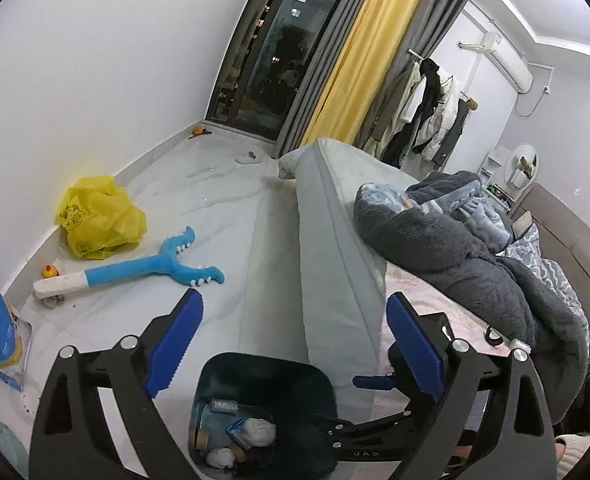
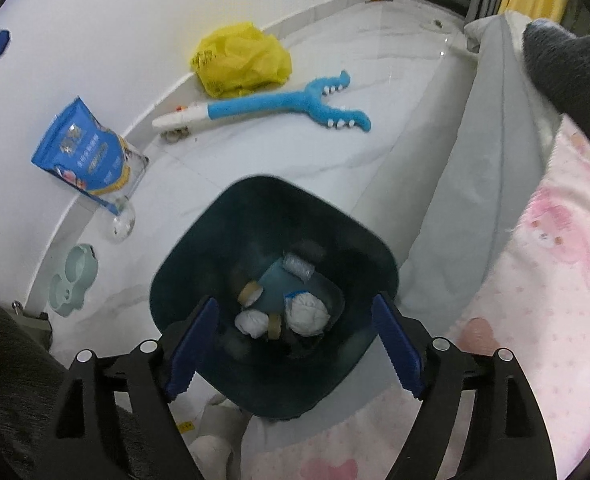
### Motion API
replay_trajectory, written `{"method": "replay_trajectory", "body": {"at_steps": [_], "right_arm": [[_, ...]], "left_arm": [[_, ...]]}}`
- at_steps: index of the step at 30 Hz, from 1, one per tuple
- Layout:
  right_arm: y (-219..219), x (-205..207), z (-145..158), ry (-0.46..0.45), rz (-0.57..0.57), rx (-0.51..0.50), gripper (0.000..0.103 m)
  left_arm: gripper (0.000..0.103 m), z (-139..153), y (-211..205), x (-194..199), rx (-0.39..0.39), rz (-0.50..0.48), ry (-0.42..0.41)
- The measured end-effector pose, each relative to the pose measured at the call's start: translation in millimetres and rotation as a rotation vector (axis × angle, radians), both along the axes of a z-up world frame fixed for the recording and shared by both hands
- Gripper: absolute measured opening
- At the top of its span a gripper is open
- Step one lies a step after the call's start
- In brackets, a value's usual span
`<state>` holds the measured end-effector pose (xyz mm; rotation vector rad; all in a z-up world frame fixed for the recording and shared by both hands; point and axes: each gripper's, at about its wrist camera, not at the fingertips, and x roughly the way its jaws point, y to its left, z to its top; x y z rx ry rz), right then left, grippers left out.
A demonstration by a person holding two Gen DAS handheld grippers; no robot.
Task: Collect trash
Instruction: 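Move both grippers back over the bed toward the black curved piece and bubble wrap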
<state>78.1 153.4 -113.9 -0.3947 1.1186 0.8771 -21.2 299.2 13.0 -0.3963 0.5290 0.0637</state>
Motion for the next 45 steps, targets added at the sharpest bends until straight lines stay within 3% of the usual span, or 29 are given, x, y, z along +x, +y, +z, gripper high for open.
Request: {"method": "replay_trajectory", "body": {"at_steps": [8, 17, 32, 45], "right_arm": [[-26, 0, 38, -0.071, -0.036, 0.091, 0.087], [-84, 9, 70, -0.143, -0.127, 0.148, 0.090], [-186, 26, 87, -0.221, -0.266, 0.142, 0.091], [-267, 37, 86, -0.233, -0.403, 0.151, 0.092]], "left_arm": [[0.097, 13, -25, 8, 0.020, -0.027, -0.020], [0.098, 16, -65, 22, 0.073, -0.077, -0.018], [0.098, 15, -143, 47, 0.113, -0.162, -0.011], [0.098, 11, -201, 63, 0.137, -0.238, 0.006]]}}
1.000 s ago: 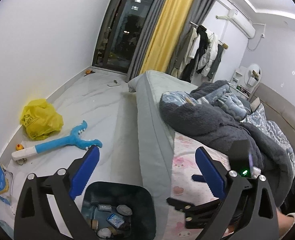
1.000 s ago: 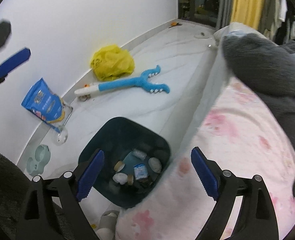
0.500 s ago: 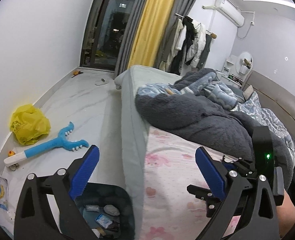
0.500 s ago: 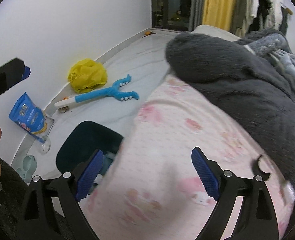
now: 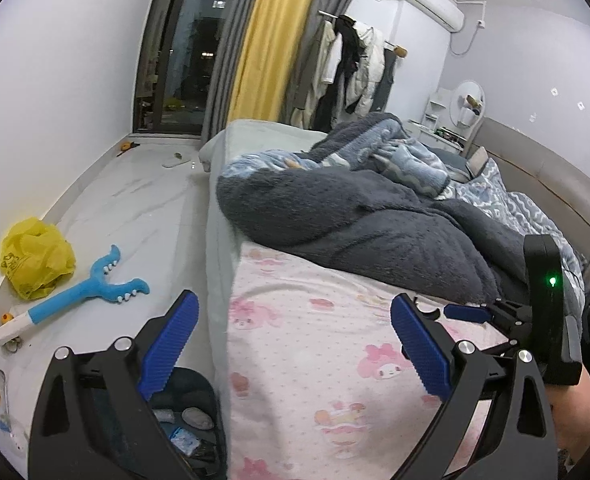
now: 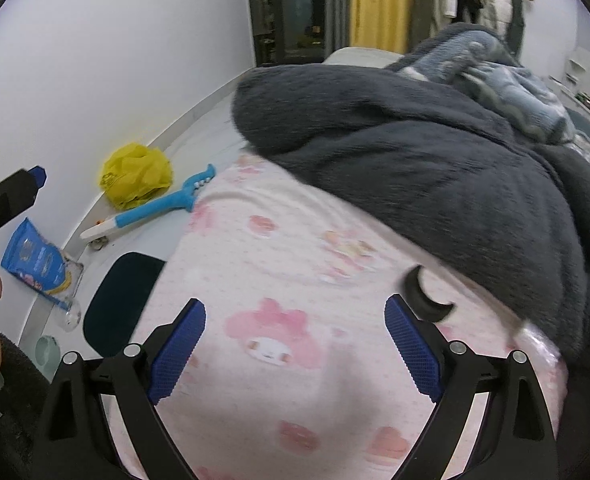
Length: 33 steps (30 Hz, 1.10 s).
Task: Collect trash
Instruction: 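Move both grippers back over the bed toward the black curved piece and bubble wrap, then close the left gripper on the black curved piece while the right grasps the bubble-wrap pouch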
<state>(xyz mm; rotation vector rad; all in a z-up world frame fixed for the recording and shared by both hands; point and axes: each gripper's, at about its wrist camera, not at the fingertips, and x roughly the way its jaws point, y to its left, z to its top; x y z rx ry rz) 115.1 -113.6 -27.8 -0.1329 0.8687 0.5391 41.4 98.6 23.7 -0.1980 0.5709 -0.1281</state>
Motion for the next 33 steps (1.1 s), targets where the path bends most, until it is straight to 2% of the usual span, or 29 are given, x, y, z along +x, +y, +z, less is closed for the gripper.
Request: {"method": "replay_trajectory", "body": {"at_steps": [21, 33], "right_arm": [[-104, 18, -11, -0.050, -0.220, 0.005, 0.095], [-153, 33, -30, -0.011, -0.322, 0.050, 0.096]], "left_arm": [[0.098, -20, -93, 41, 0.115, -0.208, 0.011], [0.098, -53, -129, 75, 0.097, -0.352, 0.071]]}}
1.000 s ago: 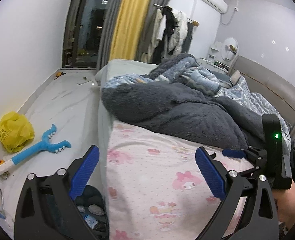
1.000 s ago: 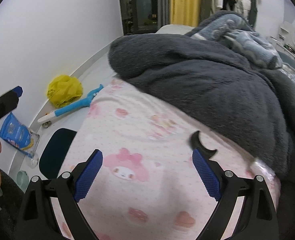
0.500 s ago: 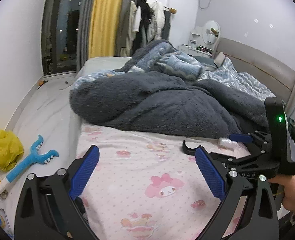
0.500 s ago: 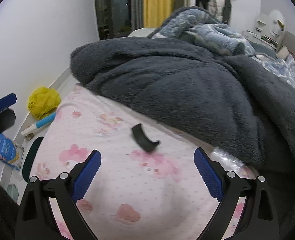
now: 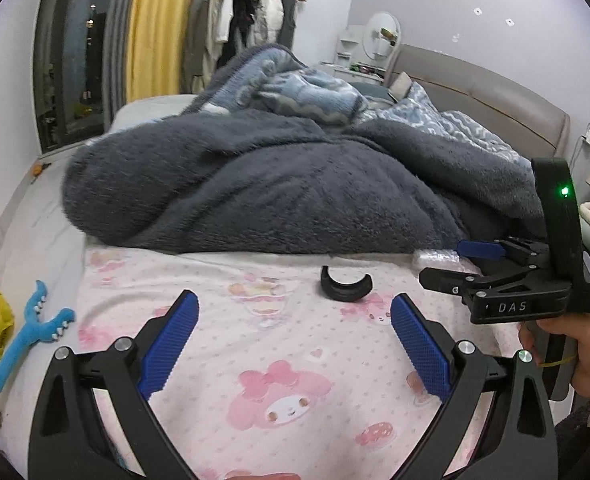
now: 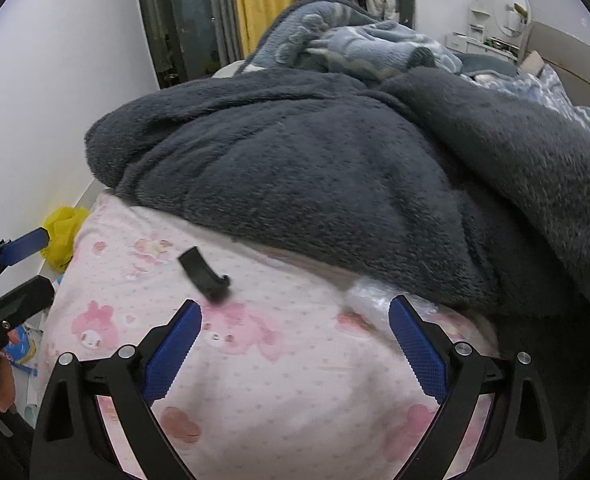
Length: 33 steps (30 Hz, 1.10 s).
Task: Collect trash
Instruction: 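Close the left gripper on the black curved piece while the right grasps the bubble-wrap pouch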
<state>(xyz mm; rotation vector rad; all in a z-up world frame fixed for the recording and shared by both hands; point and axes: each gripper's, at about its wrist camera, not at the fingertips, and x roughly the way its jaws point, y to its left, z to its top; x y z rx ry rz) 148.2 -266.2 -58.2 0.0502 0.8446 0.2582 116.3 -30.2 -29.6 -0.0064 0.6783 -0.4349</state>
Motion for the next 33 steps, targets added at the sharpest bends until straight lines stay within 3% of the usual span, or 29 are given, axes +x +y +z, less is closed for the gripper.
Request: {"method": "replay_trajectory", "body": {"at_steps": [26, 33], "right_arm": [[-45, 32, -36, 0.040, -0.108, -0.006, 0.096], [-48, 33, -39, 0.039, -0.101, 0.013, 0.096]], "left_arm": [[0.097, -48, -67, 58, 0.009, -0.140, 0.131], [0.083, -55, -81, 69, 0.023, -0.154, 0.154]]}}
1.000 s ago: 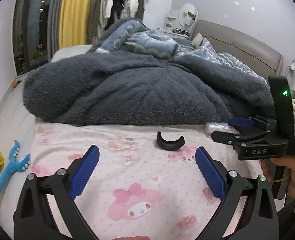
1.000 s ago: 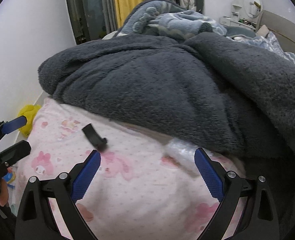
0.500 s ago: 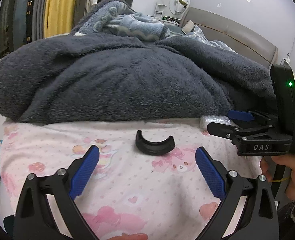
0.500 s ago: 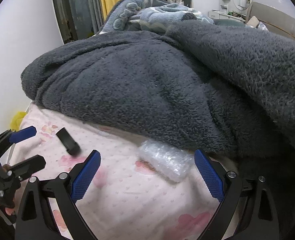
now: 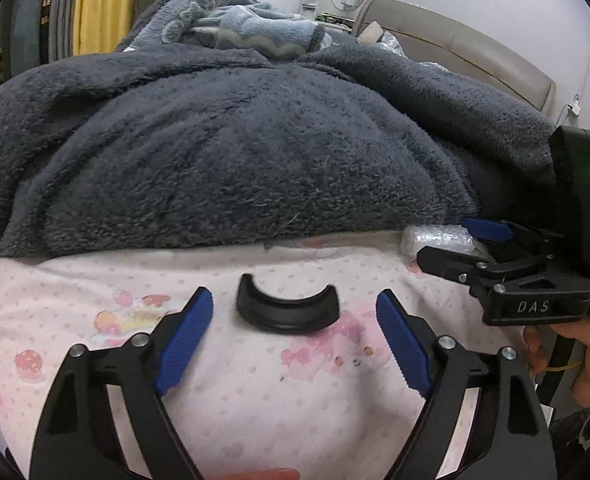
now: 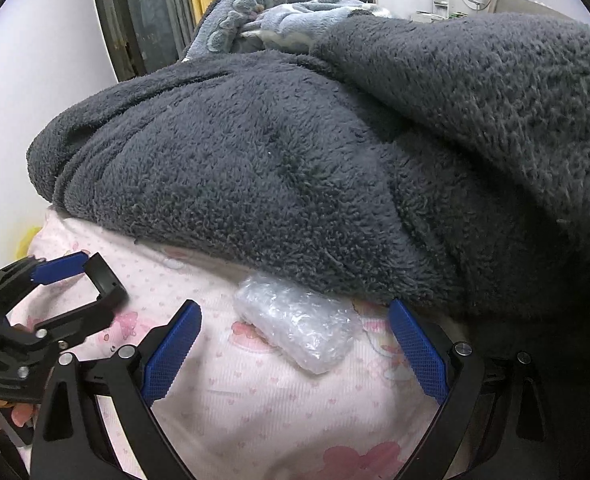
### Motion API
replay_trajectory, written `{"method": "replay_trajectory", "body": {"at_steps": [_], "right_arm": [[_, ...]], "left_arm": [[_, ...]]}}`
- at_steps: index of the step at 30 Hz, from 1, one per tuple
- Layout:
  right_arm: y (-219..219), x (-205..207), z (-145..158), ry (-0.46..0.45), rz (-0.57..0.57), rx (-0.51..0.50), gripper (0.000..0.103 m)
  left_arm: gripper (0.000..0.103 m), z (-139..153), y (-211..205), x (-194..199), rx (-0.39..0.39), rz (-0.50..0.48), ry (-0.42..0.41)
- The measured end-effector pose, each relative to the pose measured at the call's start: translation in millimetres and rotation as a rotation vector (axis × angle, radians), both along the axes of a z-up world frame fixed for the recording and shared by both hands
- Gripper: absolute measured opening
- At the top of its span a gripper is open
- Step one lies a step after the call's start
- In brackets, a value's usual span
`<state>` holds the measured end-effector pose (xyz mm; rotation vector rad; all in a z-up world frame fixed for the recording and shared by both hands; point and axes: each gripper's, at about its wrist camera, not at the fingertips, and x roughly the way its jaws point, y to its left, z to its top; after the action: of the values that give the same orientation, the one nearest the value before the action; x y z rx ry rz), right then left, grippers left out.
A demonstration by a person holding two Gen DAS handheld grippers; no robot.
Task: Collect trash
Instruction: 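Close the left gripper on the black curved piece while the right grasps the bubble-wrap pouch, then lift the black piece with the left gripper while the right lifts the bubble wrap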
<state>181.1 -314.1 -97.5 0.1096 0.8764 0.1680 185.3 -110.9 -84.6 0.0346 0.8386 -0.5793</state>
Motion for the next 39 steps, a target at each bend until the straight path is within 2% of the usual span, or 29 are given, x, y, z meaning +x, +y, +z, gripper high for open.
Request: {"method": "replay_trajectory", "body": {"at_steps": [2, 4, 7, 12, 17, 23, 28, 39], "right_arm": [[1, -1, -1, -0.001, 0.001, -0.004, 0.096], [3, 2, -2, -0.001, -0.003, -0.011, 0.096], [4, 4, -4, 0.000, -0.009, -0.014, 0.096], [8, 5, -9, 0.001, -0.014, -0.031, 0.093], [4, 8, -12, 0.010, -0.034, -0.034, 0.077], [4, 7, -10, 0.010, -0.035, -0.036, 0.062], [9, 5, -2, 0.011, -0.020, -0.038, 0.061], [26, -17, 40, -0.050, 0.046, -0.008, 0.061]], "left_arm": [[0.077, -1, -4, 2, 0.012, -0.001, 0.005], [0.063, -5, -9, 7, 0.031, 0.004, 0.019], [0.052, -9, -9, 10, 0.039, 0.011, 0.035], [0.050, -8, -2, 8, 0.022, 0.020, 0.037], [0.050, 6, 6, 2, -0.012, 0.031, 0.004], [0.050, 20, 10, -7, -0.005, 0.047, -0.025], [0.050, 36, 14, -12, 0.001, 0.067, -0.052], [0.050, 57, 36, -25, 0.001, 0.149, -0.077]]}}
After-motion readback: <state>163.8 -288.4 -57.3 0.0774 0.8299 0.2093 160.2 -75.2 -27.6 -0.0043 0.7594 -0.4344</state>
